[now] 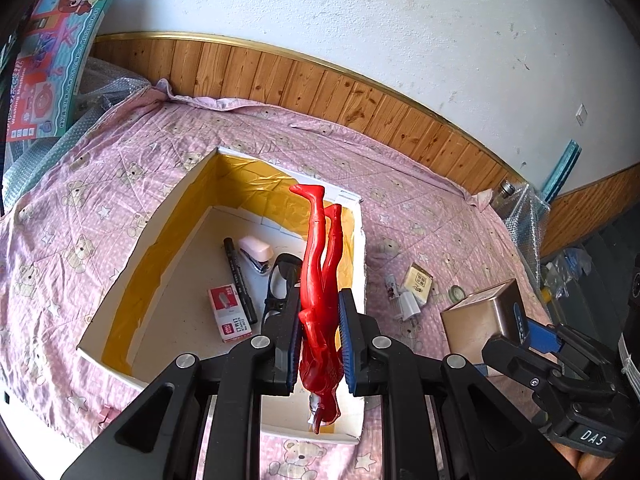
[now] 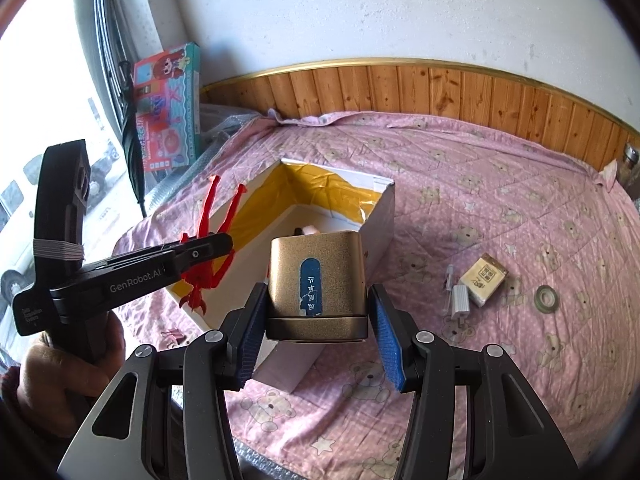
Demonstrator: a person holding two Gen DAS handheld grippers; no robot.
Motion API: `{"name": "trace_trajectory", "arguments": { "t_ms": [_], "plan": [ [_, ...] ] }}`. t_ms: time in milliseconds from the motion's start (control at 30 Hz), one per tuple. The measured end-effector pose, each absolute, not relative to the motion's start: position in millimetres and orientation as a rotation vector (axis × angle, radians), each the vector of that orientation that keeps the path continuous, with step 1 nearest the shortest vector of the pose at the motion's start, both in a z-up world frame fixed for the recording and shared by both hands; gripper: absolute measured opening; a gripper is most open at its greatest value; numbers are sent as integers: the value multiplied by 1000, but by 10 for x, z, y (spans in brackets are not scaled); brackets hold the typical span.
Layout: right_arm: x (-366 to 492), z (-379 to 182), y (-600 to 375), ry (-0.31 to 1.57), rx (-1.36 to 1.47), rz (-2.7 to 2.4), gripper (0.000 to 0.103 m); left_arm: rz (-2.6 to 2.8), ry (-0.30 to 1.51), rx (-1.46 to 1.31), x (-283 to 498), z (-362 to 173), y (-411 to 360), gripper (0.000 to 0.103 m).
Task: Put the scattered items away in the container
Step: 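Carry the red figure with the left tool and power bank with the right tool over the box, then lower the power bank into the box and open the right tool while the left tool holds the figure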
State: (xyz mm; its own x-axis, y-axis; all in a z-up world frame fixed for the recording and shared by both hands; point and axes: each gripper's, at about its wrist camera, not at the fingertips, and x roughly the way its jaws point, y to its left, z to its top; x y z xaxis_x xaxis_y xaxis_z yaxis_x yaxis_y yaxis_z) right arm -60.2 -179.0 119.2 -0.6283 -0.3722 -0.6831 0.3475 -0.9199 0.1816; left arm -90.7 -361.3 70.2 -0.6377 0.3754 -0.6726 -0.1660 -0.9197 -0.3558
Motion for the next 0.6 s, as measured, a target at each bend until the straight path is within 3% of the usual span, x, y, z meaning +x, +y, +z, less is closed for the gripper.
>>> {"name": "trace_trajectory", "arguments": {
  "t_ms": [600],
  "plan": [
    [-890, 1201, -2246, 5, 1027, -2416, 53, 2635, -388, -1224, -1110, 565, -3950, 18]
  ]
}}
